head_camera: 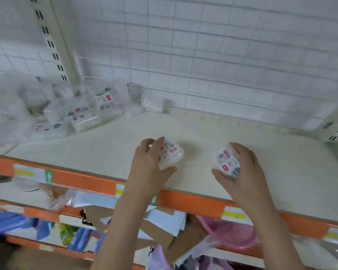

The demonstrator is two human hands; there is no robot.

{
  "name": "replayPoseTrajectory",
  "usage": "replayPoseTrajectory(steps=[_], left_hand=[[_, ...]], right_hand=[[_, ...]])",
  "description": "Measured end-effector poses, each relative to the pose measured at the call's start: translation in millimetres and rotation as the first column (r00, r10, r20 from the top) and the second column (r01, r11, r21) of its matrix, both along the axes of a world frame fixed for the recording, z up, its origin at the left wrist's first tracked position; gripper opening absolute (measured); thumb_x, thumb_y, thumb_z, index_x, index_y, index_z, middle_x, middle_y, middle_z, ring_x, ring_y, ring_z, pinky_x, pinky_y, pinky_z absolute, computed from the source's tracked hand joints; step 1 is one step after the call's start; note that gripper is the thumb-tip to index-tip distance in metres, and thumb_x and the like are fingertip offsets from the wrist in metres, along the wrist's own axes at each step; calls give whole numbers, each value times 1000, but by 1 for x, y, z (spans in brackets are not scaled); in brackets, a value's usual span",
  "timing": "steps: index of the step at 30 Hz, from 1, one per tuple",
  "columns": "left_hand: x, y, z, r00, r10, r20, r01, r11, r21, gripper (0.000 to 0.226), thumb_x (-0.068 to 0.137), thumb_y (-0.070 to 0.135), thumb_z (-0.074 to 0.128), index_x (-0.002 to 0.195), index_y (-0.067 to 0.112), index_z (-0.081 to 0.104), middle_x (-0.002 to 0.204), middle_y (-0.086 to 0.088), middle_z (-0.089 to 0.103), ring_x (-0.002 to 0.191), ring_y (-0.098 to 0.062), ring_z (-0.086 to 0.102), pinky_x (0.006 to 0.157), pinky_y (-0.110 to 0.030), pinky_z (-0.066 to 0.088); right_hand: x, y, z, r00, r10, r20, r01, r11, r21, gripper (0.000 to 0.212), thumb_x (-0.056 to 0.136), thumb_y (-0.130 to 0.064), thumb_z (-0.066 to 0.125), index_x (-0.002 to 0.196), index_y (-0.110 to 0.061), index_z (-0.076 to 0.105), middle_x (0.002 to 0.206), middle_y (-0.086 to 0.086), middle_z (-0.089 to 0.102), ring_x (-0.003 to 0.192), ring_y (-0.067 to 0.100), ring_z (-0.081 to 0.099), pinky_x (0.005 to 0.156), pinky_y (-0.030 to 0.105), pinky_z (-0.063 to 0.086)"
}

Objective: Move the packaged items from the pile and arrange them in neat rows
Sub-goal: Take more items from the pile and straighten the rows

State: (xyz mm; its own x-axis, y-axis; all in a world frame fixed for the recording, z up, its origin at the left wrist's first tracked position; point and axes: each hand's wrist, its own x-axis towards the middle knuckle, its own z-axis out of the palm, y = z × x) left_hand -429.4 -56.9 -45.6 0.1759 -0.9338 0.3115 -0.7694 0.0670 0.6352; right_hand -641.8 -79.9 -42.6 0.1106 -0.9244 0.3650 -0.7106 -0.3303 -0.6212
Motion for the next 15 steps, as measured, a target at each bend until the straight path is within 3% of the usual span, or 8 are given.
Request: replayPoseTrajectory(steps=[4,7,10,15], left_hand=[[-74,2,0,998,-27,51,29,999,-39,81,64,25,82,134,13,44,121,-9,54,106,-31,47,93,-32,34],[-95,3,0,995,-7,100,10,1000,-27,77,66,29,79,134,16,45,123,-5,54,106,-31,48,91,-42,41],[-103,1,-1,986,5,169,3,999,-44,73,67,27,78,132,14,48,119,-7,56,102,-32,51,86,-42,43],[-114,-13,1,986,20,165,-7,997,-77,69,69,23,77,131,8,49,121,-11,51,103,-33,50,87,-36,42]], right_hand=[[-65,-2,-3,999,-54,-6,54,998,12,74,70,-22,78,131,-17,37,120,9,49,110,28,48,84,27,35],[-88,2,-7,998,-53,28,51,997,51,91,64,-20,82,136,-18,27,117,5,34,105,22,43,88,30,35],[-98,-1,-8,994,-49,93,39,994,102,100,60,-4,82,138,-21,20,113,-4,19,98,12,35,87,25,34],[-106,-12,-10,990,-87,112,88,996,-5,77,60,6,68,123,-11,28,110,-3,16,85,9,36,75,26,38]])
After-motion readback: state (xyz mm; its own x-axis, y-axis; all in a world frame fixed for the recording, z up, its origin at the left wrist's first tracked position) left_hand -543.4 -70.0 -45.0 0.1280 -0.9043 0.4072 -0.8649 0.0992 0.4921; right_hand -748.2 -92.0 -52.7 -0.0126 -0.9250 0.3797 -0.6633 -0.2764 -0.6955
